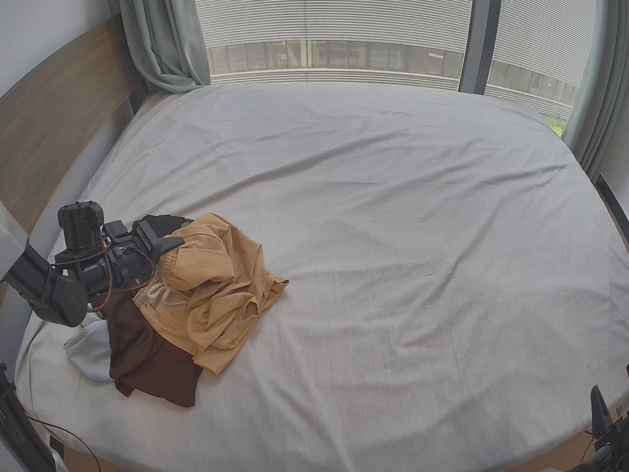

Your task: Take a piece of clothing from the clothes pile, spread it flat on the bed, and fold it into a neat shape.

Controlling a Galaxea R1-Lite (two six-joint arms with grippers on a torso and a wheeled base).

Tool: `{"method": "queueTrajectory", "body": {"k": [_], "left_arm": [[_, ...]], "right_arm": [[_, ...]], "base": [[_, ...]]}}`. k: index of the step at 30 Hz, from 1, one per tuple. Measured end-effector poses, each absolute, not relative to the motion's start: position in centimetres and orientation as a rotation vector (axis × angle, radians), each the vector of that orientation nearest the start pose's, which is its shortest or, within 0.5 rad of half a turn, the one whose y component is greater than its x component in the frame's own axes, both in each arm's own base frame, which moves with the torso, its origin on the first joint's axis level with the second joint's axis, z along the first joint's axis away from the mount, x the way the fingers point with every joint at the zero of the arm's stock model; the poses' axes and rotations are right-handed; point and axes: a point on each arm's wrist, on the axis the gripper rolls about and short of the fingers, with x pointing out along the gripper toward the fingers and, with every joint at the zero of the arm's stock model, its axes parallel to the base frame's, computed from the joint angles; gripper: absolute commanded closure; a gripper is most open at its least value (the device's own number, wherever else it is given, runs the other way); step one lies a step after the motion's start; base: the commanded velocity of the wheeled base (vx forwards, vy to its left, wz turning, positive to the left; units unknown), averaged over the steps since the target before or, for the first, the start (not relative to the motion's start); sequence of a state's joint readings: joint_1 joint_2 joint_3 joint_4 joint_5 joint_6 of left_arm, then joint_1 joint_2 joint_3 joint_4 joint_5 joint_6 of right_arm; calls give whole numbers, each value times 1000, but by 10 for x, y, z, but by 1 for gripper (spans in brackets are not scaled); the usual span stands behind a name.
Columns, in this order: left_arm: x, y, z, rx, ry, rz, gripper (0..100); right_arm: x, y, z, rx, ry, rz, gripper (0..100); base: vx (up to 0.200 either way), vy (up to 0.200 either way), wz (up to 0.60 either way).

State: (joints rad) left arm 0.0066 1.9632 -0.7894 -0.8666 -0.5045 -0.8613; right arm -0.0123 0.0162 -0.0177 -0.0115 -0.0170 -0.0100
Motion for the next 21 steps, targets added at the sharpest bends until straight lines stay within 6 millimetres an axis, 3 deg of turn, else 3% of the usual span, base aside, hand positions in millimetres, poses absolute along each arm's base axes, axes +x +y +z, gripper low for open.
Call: {"method": "queueTrajectory", "body": {"k": [12,21], "left_arm": [[337,-12,117,-881,409,-383,100],[316,-30,118,-879,446,-435,100]], "right_arm": [[-23,0,82,-10,-13,-29,0],[-23,0,82,-10,-13,-29,0]], "base": [[0,0,0],[0,0,0]]}}
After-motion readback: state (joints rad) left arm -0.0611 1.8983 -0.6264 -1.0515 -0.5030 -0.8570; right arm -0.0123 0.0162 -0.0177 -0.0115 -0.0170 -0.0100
